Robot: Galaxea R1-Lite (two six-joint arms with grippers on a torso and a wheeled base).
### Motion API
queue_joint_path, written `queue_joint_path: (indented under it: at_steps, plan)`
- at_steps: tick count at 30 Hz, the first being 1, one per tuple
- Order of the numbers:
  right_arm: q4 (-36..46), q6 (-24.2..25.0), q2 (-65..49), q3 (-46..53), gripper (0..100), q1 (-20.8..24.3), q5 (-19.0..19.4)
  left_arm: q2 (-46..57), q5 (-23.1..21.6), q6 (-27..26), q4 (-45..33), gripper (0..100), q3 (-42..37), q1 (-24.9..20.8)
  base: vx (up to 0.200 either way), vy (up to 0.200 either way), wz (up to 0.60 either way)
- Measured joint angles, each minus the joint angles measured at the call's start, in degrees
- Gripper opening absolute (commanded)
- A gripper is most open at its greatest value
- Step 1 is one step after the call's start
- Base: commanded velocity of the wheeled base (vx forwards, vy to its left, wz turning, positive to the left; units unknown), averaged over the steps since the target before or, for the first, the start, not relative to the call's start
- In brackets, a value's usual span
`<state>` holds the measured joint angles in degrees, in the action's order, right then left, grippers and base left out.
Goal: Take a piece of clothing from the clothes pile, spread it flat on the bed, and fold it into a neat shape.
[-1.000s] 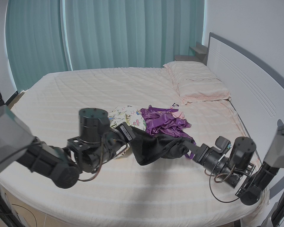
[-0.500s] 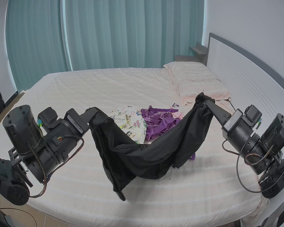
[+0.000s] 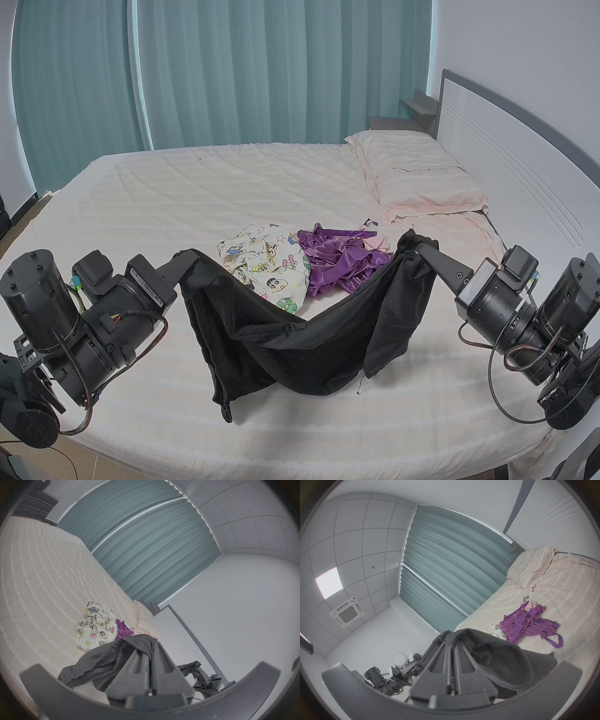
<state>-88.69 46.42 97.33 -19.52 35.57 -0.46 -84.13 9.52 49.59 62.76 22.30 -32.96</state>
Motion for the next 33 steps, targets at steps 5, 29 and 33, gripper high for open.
queue_joint_path:
  at_steps: [5,29,33]
  plan:
    - [0.0,-0.1,1.1,1.0,0,1.6,-0.3,-2.1,-1.3,1.0,-0.1,0,-0.4,-0.5,0.0,0.0,0.0]
    - [0.0,-0.8,3.8,3.0,0,3.2,-0.5,-6.1,-4.3,2.5,-0.1,0,-4.5,-5.0,-0.1,0.0,0.0]
    - [0.1,-0.9,3.8,3.1,0,3.1,-0.5,-6.1,-4.3,2.5,0.0,0,-4.5,-5.0,0.0,0.0,0.0]
